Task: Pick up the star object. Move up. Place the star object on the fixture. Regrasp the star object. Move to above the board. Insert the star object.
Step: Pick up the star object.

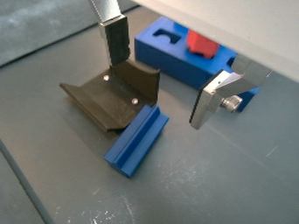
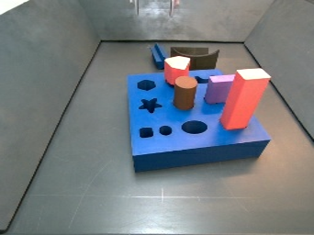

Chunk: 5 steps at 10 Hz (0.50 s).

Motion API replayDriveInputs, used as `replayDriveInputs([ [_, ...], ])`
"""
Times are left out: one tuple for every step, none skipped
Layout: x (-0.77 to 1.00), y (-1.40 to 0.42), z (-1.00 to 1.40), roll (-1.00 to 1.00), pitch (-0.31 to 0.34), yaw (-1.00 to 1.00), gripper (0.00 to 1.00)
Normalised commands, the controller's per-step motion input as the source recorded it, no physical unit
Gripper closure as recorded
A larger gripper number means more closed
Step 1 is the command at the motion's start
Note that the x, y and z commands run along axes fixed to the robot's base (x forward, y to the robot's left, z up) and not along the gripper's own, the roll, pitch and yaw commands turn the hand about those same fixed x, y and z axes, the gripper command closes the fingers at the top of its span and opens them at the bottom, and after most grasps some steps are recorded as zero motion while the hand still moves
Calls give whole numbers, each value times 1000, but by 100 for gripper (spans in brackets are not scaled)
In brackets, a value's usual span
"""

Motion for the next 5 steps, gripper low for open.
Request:
replayDriveInputs([
  [49,0,-763,9,-26,0,0],
  [0,0,-520,44,-20,0,0],
  [0,0,-414,39,-21,6,0],
  [0,0,-397,37,-24,0,0],
  [0,0,-489,34,-66,0,0],
])
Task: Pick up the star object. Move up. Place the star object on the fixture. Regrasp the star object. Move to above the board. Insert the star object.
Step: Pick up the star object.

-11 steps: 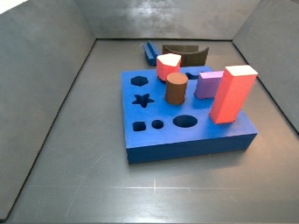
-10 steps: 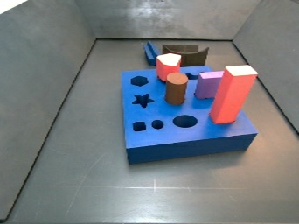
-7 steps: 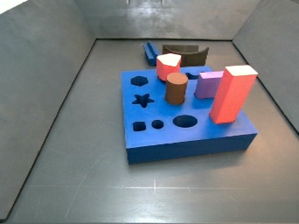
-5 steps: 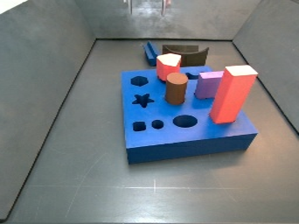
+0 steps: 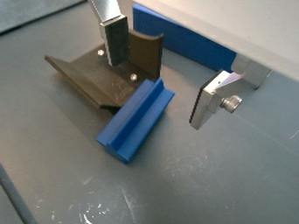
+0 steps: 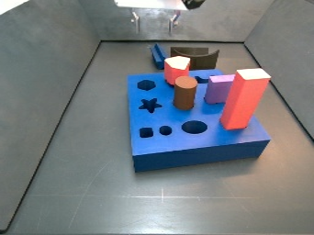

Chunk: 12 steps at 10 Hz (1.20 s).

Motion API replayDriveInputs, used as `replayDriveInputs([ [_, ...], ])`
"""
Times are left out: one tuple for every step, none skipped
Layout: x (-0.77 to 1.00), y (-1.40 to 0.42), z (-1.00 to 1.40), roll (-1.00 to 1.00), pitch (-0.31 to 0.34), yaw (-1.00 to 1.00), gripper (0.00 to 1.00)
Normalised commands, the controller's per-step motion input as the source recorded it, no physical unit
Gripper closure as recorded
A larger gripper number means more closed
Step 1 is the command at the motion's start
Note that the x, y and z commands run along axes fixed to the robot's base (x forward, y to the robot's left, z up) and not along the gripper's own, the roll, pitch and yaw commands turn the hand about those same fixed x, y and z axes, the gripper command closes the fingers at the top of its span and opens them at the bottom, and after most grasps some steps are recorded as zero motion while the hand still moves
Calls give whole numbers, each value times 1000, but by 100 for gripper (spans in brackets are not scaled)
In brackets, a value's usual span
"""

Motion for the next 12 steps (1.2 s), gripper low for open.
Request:
replayDriveInputs([
  [20,-31,-657,0,-73,3,0],
  [183,-74,-663,0,-26,0,0],
  [194,-57,-617,-30,-33,6,0],
  [209,-71,-594,-56,-26,14,0],
  [166,-60,-606,-74,-36,14,0],
  [154,-63,-603,-96,-40,0,0],
  [134,-77,-626,-81,-49,0,0],
  [29,-100,-546,-56,-60,40,0],
  [0,-106,-329,-114,-44,137,0],
  [-43,-120,-117,-103,-49,151,0],
  [-40,-97,-20,-134,-57,166,0],
  [-97,-109,0,-174,-91,166,0],
])
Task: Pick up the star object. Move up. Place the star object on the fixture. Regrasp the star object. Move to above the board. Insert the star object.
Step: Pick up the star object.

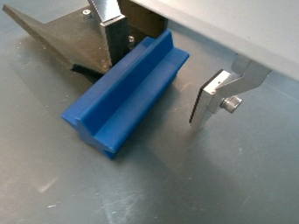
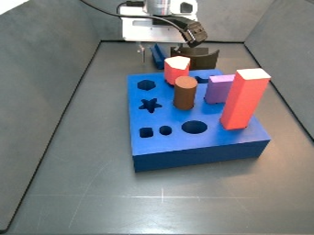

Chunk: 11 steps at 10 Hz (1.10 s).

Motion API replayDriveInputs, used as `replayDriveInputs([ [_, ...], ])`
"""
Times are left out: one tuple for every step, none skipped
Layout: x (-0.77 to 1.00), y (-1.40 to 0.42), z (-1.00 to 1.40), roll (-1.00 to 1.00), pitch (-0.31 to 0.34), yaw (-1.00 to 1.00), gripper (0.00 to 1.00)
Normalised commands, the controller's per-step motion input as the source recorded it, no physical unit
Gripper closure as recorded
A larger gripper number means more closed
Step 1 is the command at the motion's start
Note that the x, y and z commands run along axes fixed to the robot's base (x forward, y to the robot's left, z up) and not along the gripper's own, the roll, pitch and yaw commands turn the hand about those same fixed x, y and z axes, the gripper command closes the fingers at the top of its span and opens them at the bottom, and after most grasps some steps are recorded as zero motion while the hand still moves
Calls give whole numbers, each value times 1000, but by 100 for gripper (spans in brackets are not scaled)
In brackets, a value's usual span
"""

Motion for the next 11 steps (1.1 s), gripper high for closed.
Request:
replayDriveInputs([
  [-120,-83,-74,-120,-81,157,0],
  [-234,0,-91,0,-86,140,0],
  [-171,0,-106,0,-54,43,0],
  [0,46,-14,-80,0,0,0],
  [0,0,0,-7,0,0,0],
  [0,0,0,0,0,0,0],
  [0,0,0,0,0,0,100],
  [0,0,0,0,0,0,100],
  [0,0,0,0,0,0,100],
  [0,0,0,0,0,0,100],
  [0,0,0,0,0,0,100],
])
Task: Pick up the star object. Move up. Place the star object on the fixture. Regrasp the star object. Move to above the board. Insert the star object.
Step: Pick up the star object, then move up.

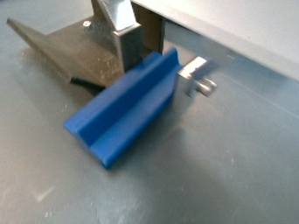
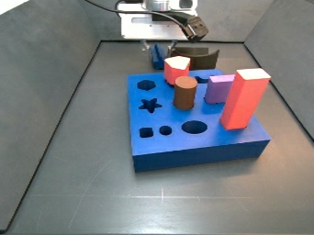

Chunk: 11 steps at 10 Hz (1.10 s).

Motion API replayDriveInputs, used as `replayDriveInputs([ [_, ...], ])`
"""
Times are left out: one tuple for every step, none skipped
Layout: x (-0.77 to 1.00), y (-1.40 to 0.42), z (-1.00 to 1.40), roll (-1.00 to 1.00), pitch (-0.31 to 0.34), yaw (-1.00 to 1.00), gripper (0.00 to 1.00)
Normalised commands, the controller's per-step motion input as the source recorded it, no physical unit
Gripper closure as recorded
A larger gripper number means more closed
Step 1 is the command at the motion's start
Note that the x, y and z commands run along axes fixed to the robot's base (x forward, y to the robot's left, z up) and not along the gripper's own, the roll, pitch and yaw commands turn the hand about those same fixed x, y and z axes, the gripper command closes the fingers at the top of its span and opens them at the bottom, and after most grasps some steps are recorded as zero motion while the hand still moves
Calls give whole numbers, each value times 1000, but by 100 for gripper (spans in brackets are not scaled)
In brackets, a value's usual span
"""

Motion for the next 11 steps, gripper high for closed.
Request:
replayDriveInputs([
  [0,0,0,0,0,0,100],
  [0,0,0,0,0,0,100],
  [0,0,0,0,0,0,100],
  [0,0,0,0,0,0,100],
  [0,0,0,0,0,0,100],
  [0,0,0,0,0,0,100],
  [0,0,833,0,0,0,100],
  [13,30,861,-5,13,16,100],
  [-19,26,742,-6,57,13,100],
  [-14,17,610,-1,71,5,100],
  [-9,13,407,12,79,-3,100],
])
